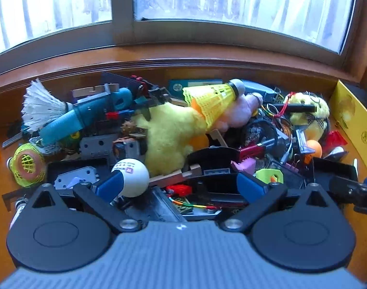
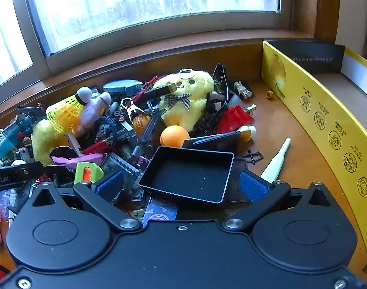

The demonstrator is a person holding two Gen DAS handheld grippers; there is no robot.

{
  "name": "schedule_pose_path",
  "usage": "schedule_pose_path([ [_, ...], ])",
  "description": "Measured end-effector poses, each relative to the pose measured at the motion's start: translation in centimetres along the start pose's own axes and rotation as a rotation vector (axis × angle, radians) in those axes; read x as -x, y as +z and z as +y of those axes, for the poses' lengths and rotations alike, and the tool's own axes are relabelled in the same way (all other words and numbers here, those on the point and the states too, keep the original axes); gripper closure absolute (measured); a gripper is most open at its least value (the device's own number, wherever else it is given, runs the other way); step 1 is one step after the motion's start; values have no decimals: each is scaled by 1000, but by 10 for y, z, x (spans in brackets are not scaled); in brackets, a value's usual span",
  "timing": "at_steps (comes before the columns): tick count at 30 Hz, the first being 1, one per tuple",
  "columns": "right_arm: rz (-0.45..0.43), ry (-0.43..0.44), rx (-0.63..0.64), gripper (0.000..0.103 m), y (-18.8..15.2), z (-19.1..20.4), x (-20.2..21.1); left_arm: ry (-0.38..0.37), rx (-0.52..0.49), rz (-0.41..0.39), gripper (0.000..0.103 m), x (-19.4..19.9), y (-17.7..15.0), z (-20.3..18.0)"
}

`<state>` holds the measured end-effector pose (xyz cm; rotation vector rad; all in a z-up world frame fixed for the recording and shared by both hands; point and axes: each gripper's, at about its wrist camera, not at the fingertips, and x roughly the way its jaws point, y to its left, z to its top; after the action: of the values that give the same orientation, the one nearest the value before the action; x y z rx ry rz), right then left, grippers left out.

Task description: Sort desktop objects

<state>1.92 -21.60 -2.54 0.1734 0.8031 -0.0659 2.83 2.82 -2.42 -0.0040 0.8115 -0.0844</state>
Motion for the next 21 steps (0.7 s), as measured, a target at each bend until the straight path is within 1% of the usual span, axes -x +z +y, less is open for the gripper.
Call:
schedule_pose_path([
  [6,-2,-14,11,0,0,4,-14,41,-57,-24,0,-7,-2,-9],
  [8,-12,-25,27,0,1,8,-20,43,-68,-6,0,-12,-3,-10],
  [11,-25,-48,59,0,2,14,-27,32,-40,20,0,-20,-7,-7],
  [13,-33,-46,69,0,2,16,-31,32,-12,31,0,-25,-8,-3],
  [16,-12,-46,58,0,2,14,-39,36,20,68,0,-35,-10,3],
  [17,-3,-47,52,0,2,13,-42,35,27,64,0,-36,-12,5],
  [21,24,-38,29,0,-1,9,-50,52,-3,34,0,-36,-16,2],
])
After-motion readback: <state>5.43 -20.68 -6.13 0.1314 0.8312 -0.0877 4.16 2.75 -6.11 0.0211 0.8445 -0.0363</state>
